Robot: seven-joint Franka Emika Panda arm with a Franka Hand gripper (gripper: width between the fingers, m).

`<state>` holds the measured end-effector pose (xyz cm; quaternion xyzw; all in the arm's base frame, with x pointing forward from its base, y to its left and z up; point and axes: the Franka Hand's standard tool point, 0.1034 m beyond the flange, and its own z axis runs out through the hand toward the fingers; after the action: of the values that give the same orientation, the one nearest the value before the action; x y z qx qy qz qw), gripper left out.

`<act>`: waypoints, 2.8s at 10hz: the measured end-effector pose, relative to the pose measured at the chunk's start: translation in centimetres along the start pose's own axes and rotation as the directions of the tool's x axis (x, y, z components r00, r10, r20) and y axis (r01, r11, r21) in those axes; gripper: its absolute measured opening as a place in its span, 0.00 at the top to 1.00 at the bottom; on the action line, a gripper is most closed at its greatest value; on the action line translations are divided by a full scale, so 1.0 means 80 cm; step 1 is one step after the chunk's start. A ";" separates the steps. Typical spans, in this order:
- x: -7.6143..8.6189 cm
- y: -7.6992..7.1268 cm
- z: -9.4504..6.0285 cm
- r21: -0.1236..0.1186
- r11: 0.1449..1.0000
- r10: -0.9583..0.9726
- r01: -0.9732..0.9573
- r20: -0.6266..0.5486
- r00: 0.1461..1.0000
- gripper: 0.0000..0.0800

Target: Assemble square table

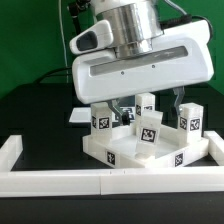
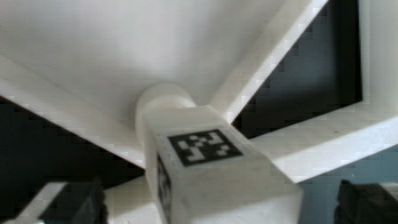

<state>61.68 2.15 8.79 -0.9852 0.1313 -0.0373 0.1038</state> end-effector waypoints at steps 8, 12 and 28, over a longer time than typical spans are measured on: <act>0.001 0.006 0.008 -0.029 0.999 0.040 -0.038 0.073 0.997 0.19; 0.000 0.004 0.009 -0.029 0.991 0.134 -0.132 0.073 0.988 0.59; 0.016 0.031 0.009 0.037 0.019 0.992 -0.999 0.122 0.023 0.64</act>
Offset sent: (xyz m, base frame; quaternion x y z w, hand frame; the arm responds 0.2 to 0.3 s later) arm 0.0000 0.0000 0.0000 0.0000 0.0000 0.0000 1.0000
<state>62.39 -0.37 7.64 -0.6063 0.7761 0.0688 0.1591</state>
